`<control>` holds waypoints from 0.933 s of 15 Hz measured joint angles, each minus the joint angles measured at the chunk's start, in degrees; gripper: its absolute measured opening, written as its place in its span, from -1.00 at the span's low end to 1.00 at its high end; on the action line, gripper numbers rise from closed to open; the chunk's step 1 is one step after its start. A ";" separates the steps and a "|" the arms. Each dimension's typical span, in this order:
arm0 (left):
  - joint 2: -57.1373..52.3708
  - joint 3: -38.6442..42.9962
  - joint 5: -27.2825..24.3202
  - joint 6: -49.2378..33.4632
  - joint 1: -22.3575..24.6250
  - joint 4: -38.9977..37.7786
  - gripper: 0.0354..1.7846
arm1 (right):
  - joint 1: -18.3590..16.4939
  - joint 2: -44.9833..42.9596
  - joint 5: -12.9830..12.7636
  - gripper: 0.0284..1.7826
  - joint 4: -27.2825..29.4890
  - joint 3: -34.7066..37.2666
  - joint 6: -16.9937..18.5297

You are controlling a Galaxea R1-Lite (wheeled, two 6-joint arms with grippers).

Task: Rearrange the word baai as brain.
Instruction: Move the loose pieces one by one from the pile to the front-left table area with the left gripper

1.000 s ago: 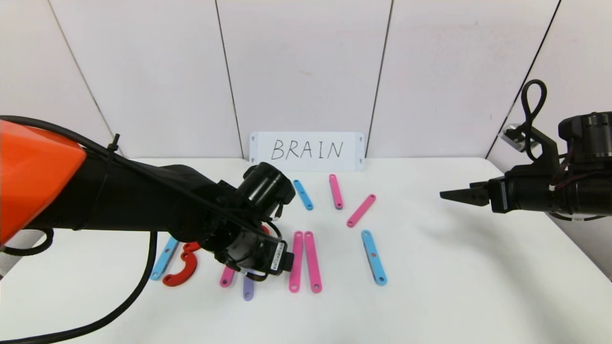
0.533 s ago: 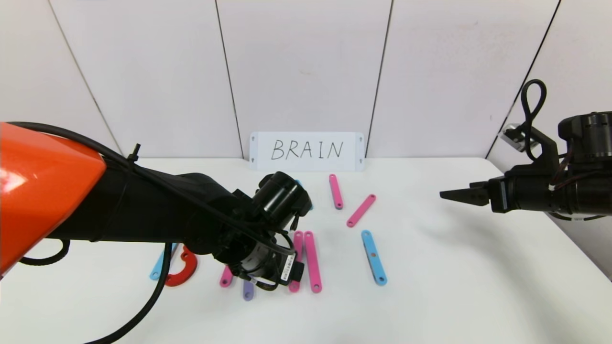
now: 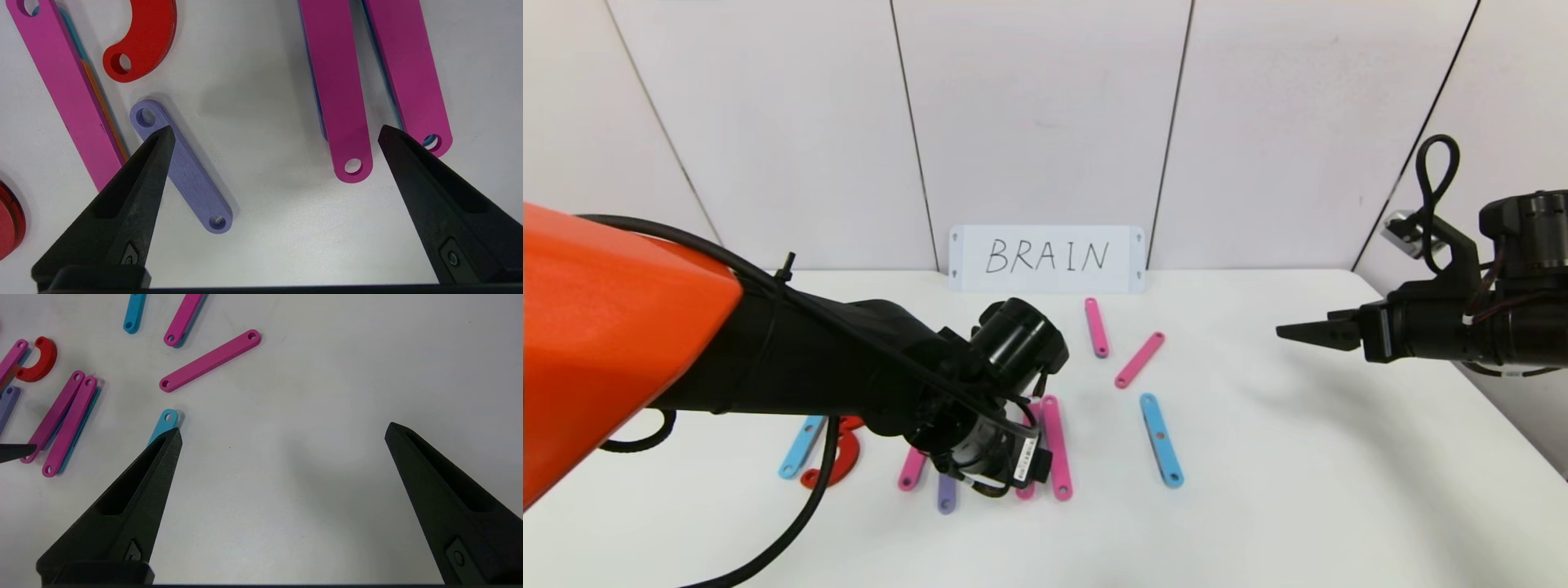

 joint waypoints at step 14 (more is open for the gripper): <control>1.22 -0.89 2.43 0.13 0.16 1.04 0.95 | 0.23 0.00 -0.02 0.95 0.00 0.12 0.02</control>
